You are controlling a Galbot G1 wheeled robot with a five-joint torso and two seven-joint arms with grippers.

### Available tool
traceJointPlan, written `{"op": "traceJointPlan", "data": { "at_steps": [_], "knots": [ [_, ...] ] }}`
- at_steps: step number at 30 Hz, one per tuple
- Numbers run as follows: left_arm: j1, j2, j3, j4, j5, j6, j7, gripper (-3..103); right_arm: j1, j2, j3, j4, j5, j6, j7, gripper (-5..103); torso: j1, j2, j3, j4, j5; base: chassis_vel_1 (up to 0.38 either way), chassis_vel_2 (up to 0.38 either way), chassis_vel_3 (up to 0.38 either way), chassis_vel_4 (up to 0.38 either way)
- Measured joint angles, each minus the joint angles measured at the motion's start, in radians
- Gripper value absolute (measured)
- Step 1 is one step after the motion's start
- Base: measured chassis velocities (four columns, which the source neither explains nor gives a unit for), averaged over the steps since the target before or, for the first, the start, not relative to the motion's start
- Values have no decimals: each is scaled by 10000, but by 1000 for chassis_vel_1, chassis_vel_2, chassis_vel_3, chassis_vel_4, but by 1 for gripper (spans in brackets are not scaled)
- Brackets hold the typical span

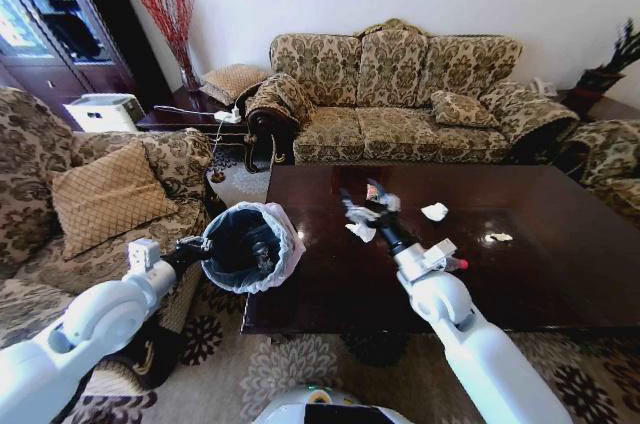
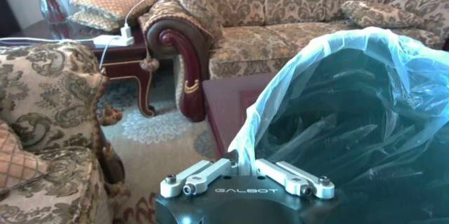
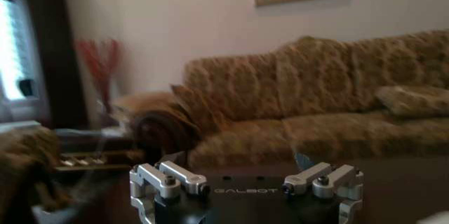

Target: Move to the front of the table and place the trash on the table into the trash bin.

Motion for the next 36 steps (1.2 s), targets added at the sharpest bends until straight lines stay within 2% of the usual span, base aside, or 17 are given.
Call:
{"op": "traceJointPlan", "data": {
  "at_steps": [4,7,10,12,14,16,17,19,23,24,27,28,32,33,35,36],
  "knots": [
    [54,108,-67,-116,13,-58,22,0,745,528,-332,-1975,118,-241,583,100,1,0,0,2,-3,0,0,0,0],
    [68,196,-140,-172,0,-66,22,0,1058,718,-466,-2545,192,-521,643,100,1,-1,1,1,-3,0,0,0,0],
    [60,200,-145,-199,-7,-72,26,0,1429,863,-646,-3078,509,-1047,517,100,1,0,0,0,-7,0,0,0,0],
    [54,175,-123,-199,-7,-75,26,0,1616,918,-727,-3373,602,-1168,353,101,0,0,0,-1,-6,0,0,0,0],
    [52,105,-70,-199,-5,-80,38,0,1994,1065,-846,-3978,639,-1215,-10,95,1,0,1,1,-6,0,0,0,0],
    [52,94,-68,-199,-4,-82,40,0,2039,1086,-854,-4043,639,-1218,-50,95,1,-1,1,2,-6,0,0,0,0],
    [60,60,-67,-198,-2,-99,48,0,2181,1148,-876,-4230,701,-1253,-175,84,2,-1,1,2,-6,0,0,0,0],
    [61,57,-67,-198,-2,-104,51,0,2198,1150,-881,-4247,719,-1269,-208,84,1,-1,1,2,-6,0,0,0,0],
    [55,46,-66,-200,-3,-123,64,0,2240,1098,-928,-4268,776,-1296,-517,62,0,0,0,-1,-3,0,0,0,0],
    [55,46,-66,-200,-3,-123,64,0,2240,1098,-928,-4268,776,-1296,-517,62,0,0,0,-1,-3,0,0,0,0],
    [93,30,-63,-244,-4,-129,67,0,2224,1057,-929,-4239,795,-1299,-606,51,1,0,0,0,-4,0,0,0,0],
    [93,30,-63,-244,-4,-129,67,0,2224,1057,-929,-4239,795,-1299,-606,51,1,0,0,0,-4,0,0,0,0],
    [142,78,-68,-285,-4,-131,69,0,2225,1022,-931,-4280,825,-1298,-720,30,0,0,0,0,-4,0,0,0,0],
    [142,78,-68,-285,-4,-131,69,0,2225,1022,-931,-4280,825,-1298,-720,30,0,0,0,0,-4,0,0,0,0],
    [186,114,-99,-310,-4,-134,69,0,2248,1030,-930,-4288,846,-1295,-729,19,0,0,0,0,-4,0,0,0,0],
    [186,114,-99,-310,-4,-134,69,0,2248,1030,-930,-4288,846,-1295,-729,19,0,0,0,0,-4,0,0,0,0]
  ]
}}
